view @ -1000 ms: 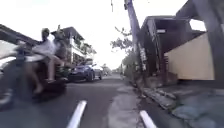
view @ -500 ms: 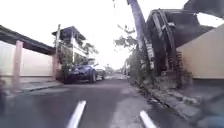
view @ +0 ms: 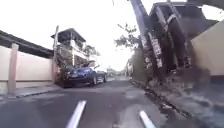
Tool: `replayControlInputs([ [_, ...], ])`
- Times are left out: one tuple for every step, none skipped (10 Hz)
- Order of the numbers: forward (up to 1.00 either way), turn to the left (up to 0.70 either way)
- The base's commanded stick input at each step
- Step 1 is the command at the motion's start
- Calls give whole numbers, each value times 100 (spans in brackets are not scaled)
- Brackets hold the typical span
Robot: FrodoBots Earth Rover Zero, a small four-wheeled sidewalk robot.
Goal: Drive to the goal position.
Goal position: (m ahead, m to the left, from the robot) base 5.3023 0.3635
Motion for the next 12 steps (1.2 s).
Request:
replayControlInputs([
  [100, -40],
  [100, -40],
  [100, -40],
  [100, -40],
  [100, -40],
  [100, -16],
  [100, 0],
  [100, 0],
  [100, 0],
  [100, 0],
  [100, 0],
  [100, 0],
])
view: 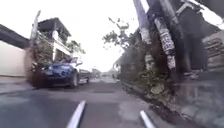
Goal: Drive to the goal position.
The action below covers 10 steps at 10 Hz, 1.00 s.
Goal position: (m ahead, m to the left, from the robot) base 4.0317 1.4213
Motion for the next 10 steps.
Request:
replayControlInputs([
  [100, 0],
  [100, 0],
  [100, 0],
  [100, 0],
  [100, 0],
  [100, 0],
  [100, 0],
  [100, 0],
  [100, 0],
  [100, 0],
])
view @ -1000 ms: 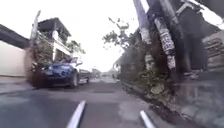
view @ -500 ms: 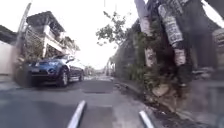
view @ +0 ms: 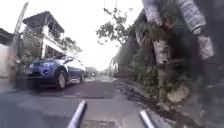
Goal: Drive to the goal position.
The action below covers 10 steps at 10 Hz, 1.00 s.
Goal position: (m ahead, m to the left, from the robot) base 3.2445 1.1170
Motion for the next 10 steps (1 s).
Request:
replayControlInputs([
  [100, 0],
  [100, 0],
  [100, 0],
  [100, 0],
  [100, 0],
  [100, 1],
  [100, 5],
  [100, 1],
  [100, 0],
  [100, 0],
])
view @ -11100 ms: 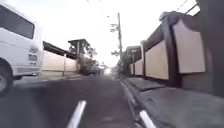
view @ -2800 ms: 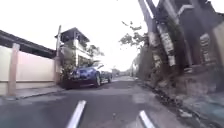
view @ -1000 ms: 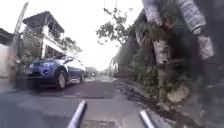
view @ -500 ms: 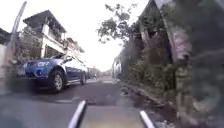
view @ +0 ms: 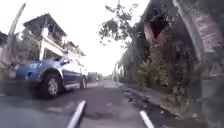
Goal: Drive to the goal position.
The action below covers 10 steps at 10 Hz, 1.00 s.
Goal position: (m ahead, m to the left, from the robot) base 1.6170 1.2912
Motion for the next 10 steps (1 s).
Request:
replayControlInputs([
  [100, 0],
  [100, 0],
  [100, 0],
  [100, 0],
  [100, 0],
  [100, 0],
  [100, 0],
  [100, 0],
  [100, 0],
  [100, 0],
])
